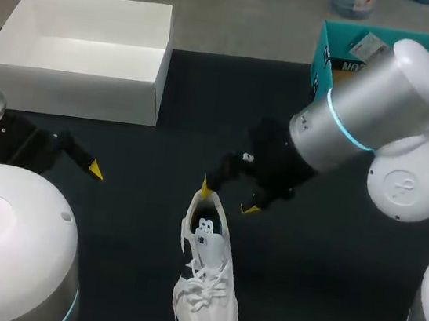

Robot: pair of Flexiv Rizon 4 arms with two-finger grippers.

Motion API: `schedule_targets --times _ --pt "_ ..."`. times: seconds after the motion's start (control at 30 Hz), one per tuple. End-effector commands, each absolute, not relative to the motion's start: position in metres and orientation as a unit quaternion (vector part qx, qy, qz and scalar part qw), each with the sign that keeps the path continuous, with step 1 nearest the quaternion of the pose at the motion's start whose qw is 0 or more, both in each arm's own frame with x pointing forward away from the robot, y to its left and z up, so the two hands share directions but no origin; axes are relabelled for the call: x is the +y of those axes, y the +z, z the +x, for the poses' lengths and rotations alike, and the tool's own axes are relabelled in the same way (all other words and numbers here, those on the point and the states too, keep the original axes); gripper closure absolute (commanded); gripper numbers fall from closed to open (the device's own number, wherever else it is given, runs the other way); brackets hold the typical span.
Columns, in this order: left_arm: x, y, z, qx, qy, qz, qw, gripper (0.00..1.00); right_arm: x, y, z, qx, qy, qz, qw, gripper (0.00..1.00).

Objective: Take the shoe out of the shoebox, open the shoe tongue, remove and reinsert the insole, then place the shoe into the shoebox

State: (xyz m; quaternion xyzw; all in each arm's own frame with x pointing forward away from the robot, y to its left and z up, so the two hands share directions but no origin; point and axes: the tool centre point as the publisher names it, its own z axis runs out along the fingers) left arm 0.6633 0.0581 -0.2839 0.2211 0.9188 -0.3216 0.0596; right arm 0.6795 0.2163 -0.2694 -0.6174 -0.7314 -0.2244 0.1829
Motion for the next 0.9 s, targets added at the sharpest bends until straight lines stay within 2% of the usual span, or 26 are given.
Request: schedule_targets --times 0.03,0.33,0.5,0.53,0.57,0.6,0.67,0.7,0.9 --pt "0.058 -0.284 0.663 0.919 -0.320 0.221 0.060 0.00 0.220 -0.268 0.678 -0.742 -0.178 -0.634 0.127 0.00" --pt "0.058 -0.284 0.663 0.919 -0.320 0.221 0.060 0.00 0.220 -0.268 0.678 -0.742 -0.178 -0.634 0.127 0.00" --pt "0.058 -0.284 0.663 0.919 -0.320 0.221 0.060 0.00 0.223 -0.265 0.676 -0.720 -0.118 -0.677 0.101 0.00" --pt "0.058 -0.284 0.663 0.919 -0.320 0.221 0.060 0.00 0.224 -0.264 0.676 -0.715 -0.112 -0.684 0.095 0.07" --pt "0.058 -0.284 0.663 0.919 -0.320 0.221 0.060 0.00 0.225 -0.264 0.675 -0.713 -0.105 -0.687 0.091 0.50" --pt "0.058 -0.284 0.663 0.919 -0.320 0.221 0.060 0.00 0.225 -0.264 0.675 -0.711 -0.099 -0.691 0.088 0.57" --pt "0.058 -0.284 0.663 0.919 -0.320 0.221 0.060 0.00 0.226 -0.264 0.674 -0.705 -0.096 -0.697 0.083 0.97" --pt "0.058 -0.284 0.663 0.919 -0.320 0.221 0.060 0.00 0.227 -0.264 0.674 -0.707 -0.086 -0.698 0.075 1.00" --pt "0.058 -0.284 0.663 0.919 -0.320 0.221 0.060 0.00 0.236 -0.270 0.675 -0.714 -0.068 -0.694 0.062 1.00"
